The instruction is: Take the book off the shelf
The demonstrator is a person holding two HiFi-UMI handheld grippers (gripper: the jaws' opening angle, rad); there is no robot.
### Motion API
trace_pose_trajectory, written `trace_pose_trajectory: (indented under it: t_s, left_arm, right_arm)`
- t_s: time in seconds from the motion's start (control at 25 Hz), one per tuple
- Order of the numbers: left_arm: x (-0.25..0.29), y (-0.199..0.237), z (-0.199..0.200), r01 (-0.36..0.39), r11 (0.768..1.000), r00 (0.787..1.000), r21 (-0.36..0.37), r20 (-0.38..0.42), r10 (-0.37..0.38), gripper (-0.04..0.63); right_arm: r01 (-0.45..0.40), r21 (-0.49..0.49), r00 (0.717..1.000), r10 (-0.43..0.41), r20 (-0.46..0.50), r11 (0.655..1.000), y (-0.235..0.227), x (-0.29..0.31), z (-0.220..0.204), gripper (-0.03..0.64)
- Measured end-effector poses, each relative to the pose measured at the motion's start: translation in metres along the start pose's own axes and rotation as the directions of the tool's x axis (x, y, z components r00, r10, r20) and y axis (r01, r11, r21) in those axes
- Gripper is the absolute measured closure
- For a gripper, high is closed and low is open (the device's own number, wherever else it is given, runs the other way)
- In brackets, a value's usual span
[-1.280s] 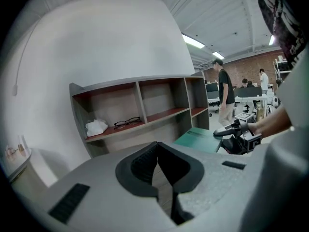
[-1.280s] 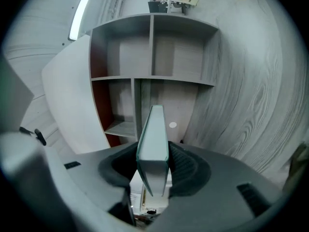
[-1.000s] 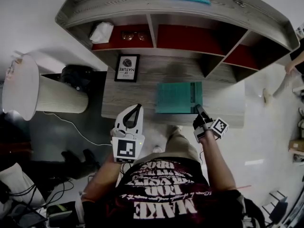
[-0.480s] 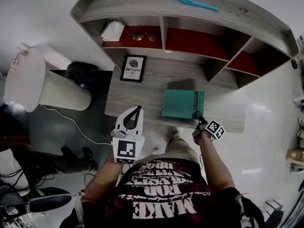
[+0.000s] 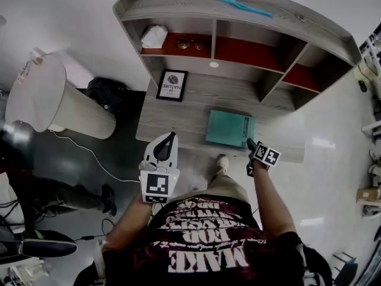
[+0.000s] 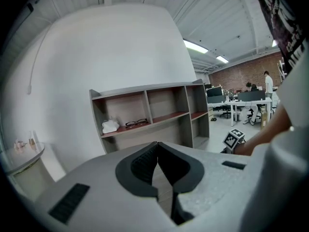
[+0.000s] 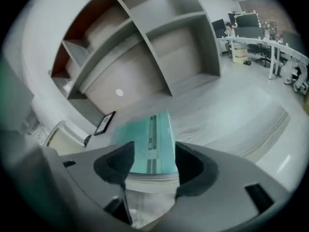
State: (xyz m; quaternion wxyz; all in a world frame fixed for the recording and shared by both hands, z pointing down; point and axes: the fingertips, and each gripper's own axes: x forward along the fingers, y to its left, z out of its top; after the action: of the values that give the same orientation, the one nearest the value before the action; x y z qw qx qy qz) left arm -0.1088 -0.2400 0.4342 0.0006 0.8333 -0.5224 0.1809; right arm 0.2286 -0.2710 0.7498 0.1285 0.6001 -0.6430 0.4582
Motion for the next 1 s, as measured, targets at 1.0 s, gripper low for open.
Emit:
trace_pose_trajectory:
  t_s: [1.0]
  left_arm:
    - [-0.060,-0.023,0.039,0.156,0.973,0.973,-0.173,0.196,-0.121,0.588]
  right_arm:
    - [-0.034,-0.630,0.805,0.395,0.443,0.776,0.225,-0.327,0.080,0.614]
